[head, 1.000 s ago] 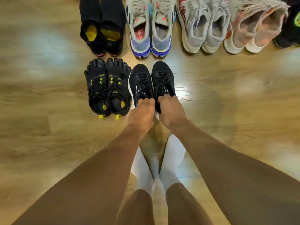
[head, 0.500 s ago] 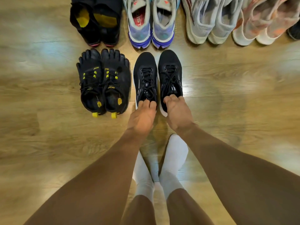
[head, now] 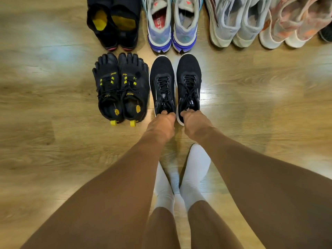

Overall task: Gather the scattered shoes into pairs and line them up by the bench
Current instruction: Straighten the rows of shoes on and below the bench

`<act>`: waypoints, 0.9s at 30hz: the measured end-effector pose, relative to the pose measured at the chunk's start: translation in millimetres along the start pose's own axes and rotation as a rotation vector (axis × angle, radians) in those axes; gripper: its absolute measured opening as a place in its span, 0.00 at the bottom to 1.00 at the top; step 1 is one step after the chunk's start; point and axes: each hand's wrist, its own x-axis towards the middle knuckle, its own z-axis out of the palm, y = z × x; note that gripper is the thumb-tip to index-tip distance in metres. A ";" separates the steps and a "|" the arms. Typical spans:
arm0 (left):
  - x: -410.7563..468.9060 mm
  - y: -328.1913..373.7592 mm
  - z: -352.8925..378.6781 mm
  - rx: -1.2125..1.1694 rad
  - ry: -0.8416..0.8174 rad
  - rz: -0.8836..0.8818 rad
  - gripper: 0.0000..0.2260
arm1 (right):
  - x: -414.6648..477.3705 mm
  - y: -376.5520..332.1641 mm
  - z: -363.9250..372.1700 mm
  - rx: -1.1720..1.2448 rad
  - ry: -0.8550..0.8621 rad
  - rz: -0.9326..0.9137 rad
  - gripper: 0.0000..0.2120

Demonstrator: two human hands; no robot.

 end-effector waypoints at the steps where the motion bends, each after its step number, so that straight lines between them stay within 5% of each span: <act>1: -7.0 2.0 -8.5 -0.028 0.005 -0.007 0.17 | -7.4 -2.9 -7.8 0.021 0.000 -0.003 0.21; 6: -58.7 21.1 -79.4 -0.232 0.155 0.012 0.13 | -54.0 -29.6 -82.8 0.164 0.117 -0.098 0.12; 17: -157.4 45.3 -374.8 -0.416 0.698 0.096 0.10 | -141.9 -144.9 -369.4 0.277 0.551 -0.333 0.14; 27: -89.8 -2.4 -531.2 -0.415 0.962 0.090 0.19 | -55.1 -229.6 -508.8 0.487 0.721 -0.208 0.22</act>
